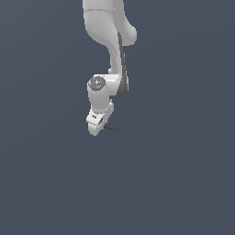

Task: Pick up the object and move it to a goal position.

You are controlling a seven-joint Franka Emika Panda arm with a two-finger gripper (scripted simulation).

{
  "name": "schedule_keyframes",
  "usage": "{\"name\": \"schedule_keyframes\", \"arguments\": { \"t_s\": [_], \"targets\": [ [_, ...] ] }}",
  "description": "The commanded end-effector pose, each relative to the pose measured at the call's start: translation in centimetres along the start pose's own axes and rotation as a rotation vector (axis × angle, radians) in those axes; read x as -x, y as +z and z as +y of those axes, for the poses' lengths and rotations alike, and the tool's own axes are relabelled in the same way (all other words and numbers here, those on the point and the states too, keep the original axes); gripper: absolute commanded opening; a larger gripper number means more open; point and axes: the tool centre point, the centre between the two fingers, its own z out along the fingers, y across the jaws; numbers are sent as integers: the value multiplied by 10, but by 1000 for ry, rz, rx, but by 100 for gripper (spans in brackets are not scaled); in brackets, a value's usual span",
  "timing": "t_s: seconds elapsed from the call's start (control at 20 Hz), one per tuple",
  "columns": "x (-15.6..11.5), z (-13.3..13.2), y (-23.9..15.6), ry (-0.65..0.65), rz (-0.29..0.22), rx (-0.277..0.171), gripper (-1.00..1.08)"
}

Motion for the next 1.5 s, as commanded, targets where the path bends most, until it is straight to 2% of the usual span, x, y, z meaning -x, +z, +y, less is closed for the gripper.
{"name": "schedule_keyframes", "arguments": {
  "t_s": [0.0,1.45],
  "targets": [
    [2,5,-17,0,0,1,-100],
    [38,89,-297,3,2,1,-100]
  ]
}}
